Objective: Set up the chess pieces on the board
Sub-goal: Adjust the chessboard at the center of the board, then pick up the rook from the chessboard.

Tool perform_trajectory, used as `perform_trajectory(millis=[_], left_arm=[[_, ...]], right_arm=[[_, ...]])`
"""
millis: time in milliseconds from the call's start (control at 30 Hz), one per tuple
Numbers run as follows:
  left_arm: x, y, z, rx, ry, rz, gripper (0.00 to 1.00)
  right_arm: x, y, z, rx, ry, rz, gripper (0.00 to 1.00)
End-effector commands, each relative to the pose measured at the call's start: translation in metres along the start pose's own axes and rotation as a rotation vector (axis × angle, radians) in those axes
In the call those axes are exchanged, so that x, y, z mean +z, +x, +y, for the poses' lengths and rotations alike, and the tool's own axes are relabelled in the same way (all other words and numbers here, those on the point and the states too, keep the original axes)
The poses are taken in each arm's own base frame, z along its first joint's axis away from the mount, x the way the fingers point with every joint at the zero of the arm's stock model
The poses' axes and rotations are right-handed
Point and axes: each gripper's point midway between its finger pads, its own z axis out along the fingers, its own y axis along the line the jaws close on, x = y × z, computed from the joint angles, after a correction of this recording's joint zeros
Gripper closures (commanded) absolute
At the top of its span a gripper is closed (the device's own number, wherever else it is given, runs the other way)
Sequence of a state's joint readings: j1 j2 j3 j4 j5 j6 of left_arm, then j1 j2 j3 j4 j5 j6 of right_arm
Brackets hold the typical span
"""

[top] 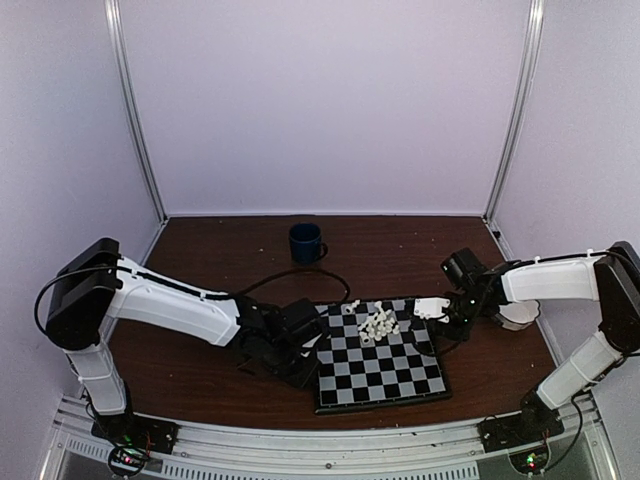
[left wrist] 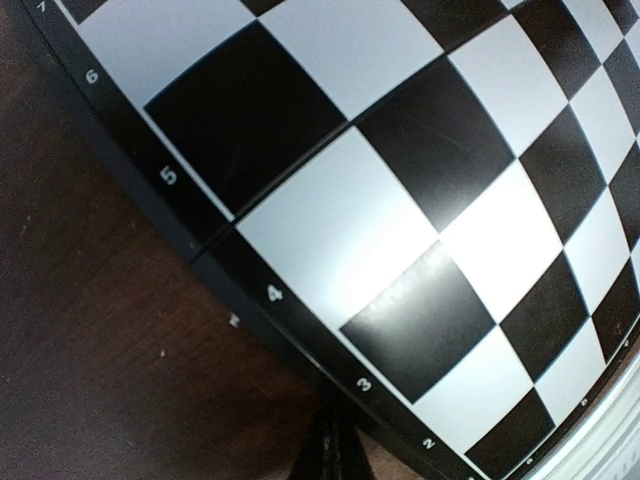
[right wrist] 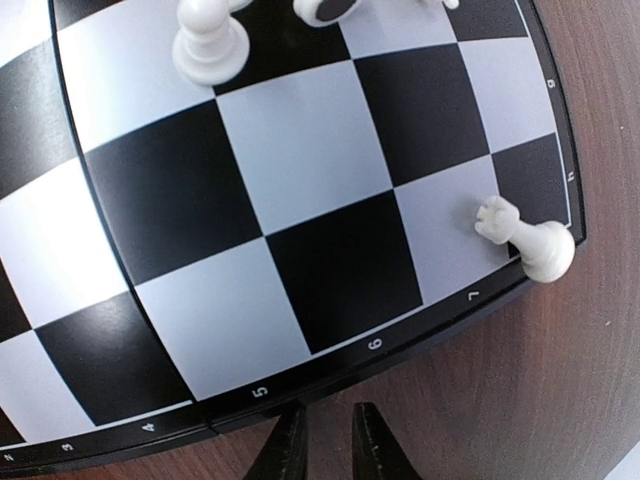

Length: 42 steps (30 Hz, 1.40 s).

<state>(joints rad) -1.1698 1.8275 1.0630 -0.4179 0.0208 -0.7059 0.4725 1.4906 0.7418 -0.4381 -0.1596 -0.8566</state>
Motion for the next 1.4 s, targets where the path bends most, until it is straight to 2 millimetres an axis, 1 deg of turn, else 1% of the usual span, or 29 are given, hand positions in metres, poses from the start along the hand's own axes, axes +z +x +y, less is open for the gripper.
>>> perform_trajectory(millis=[0,67,133,200,233,267,333,400,433,467,500,533,567,633,700,933,1067,1200,1367], left_arm=[[0.01,0.036,0.014,0.004,-0.066,0.123,1.0],[-0.004,0.031,0.02,0.02,-0.102,0.097,1.0],[-0.021,0.025,0.022,0.043,-0.119,0.067,1.0],[-0.037,0.019,0.019,0.064,-0.107,0.034,1.0],[-0.045,0.014,0.017,0.079,-0.095,0.011,0.98],[-0.053,0.008,0.014,0.093,-0.086,-0.025,0.92],[-0.07,-0.003,0.0,0.16,-0.031,-0.141,0.68],[-0.084,-0.014,-0.016,0.191,0.055,-0.27,0.45],[-0.09,-0.019,-0.021,0.186,0.096,-0.318,0.34],[-0.098,-0.025,-0.027,0.181,0.133,-0.364,0.26],[-0.103,-0.029,-0.031,0.176,0.156,-0.394,0.23],[-0.107,-0.031,-0.034,0.173,0.167,-0.409,0.22],[-0.11,-0.033,-0.036,0.172,0.176,-0.418,0.2],[-0.113,-0.035,-0.04,0.171,0.184,-0.425,0.2],[-0.114,-0.036,-0.043,0.166,0.19,-0.431,0.22],[-0.114,-0.033,-0.042,0.156,0.187,-0.425,0.27],[-0.115,-0.032,-0.04,0.143,0.181,-0.428,0.28],[-0.114,-0.031,-0.039,0.134,0.178,-0.423,0.29],[-0.112,-0.028,-0.036,0.118,0.173,-0.416,0.3]], right_arm=[[-0.012,-0.005,-0.012,0.057,0.006,-0.033,0.82],[-0.035,-0.007,-0.022,0.116,-0.018,-0.094,0.79],[-0.063,-0.011,-0.029,0.138,-0.042,-0.17,0.75],[-0.086,-0.016,-0.039,0.092,-0.019,-0.206,0.68],[-0.094,-0.018,-0.045,0.059,0.001,-0.215,0.64],[-0.101,-0.022,-0.049,0.02,0.014,-0.229,0.6],[-0.108,-0.032,-0.053,-0.063,0.01,-0.26,0.47],[-0.109,-0.044,-0.061,-0.123,0.001,-0.292,0.4],[-0.101,-0.046,-0.063,-0.147,-0.031,-0.288,0.39],[-0.103,-0.051,-0.066,-0.179,-0.044,-0.293,0.38],[-0.099,-0.053,-0.068,-0.207,-0.077,-0.284,0.38],[-0.094,-0.055,-0.069,-0.232,-0.111,-0.273,0.36],[-0.086,-0.056,-0.07,-0.247,-0.154,-0.258,0.31],[-0.078,-0.058,-0.075,-0.285,-0.2,-0.236,0.26],[-0.067,-0.059,-0.078,-0.322,-0.226,-0.207,0.26],[-0.031,-0.054,-0.077,-0.48,-0.241,-0.079,0.34],[-0.016,-0.054,-0.079,-0.524,-0.226,-0.038,0.39],[-0.003,-0.055,-0.076,-0.569,-0.232,0.0,0.41],[0.013,-0.053,-0.076,-0.607,-0.219,0.045,0.46]])
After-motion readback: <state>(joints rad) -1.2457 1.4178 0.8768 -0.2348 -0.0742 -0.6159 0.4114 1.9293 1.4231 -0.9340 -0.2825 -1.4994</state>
